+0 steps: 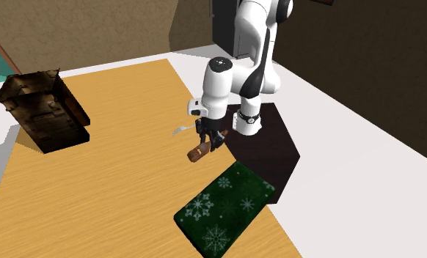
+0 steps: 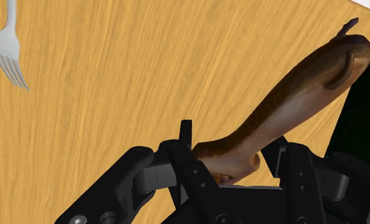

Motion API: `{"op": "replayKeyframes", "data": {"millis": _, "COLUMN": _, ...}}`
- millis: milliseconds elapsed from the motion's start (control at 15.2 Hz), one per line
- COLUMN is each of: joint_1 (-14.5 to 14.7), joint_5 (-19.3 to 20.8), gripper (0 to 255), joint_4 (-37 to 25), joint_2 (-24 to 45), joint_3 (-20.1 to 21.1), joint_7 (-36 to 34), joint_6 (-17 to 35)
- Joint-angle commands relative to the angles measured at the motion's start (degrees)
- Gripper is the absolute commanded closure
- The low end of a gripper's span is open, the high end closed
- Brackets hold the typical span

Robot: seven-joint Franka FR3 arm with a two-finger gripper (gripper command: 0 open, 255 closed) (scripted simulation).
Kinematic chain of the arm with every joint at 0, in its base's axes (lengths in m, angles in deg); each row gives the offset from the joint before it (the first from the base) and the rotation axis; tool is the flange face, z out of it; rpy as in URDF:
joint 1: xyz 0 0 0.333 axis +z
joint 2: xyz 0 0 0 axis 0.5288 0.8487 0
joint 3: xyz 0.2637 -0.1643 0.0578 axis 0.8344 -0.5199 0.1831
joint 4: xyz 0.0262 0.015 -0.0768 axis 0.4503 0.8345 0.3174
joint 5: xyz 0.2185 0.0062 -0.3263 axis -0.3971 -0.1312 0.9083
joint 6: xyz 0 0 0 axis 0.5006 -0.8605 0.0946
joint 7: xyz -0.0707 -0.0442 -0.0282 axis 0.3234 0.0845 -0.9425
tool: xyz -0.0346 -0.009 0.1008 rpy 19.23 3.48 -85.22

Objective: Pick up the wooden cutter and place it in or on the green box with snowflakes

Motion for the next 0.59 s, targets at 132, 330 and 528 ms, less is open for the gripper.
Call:
{"op": "replayKeyframes", "data": {"millis": 132, "joint_1": 0.1, "joint_5": -0.3, "gripper": 255, "joint_4": -2.2, "joint_2": -1.3, "joint_3": 0.3, "joint_7": 0.3, "joint_6": -3.5}}
{"op": "replayKeyframes", "data": {"millis": 330, "joint_1": 0.2, "joint_5": -0.5, "gripper": 255, "joint_4": -3.9, "joint_2": -2.1, "joint_3": 0.4, "joint_7": 0.5, "joint_6": -5.9}}
{"op": "replayKeyframes", "data": {"millis": 528, "joint_1": 0.3, "joint_5": -0.7, "gripper": 255, "joint_4": -5.6, "joint_2": -2.7, "joint_3": 0.6, "joint_7": 0.7, "joint_6": -8.4}}
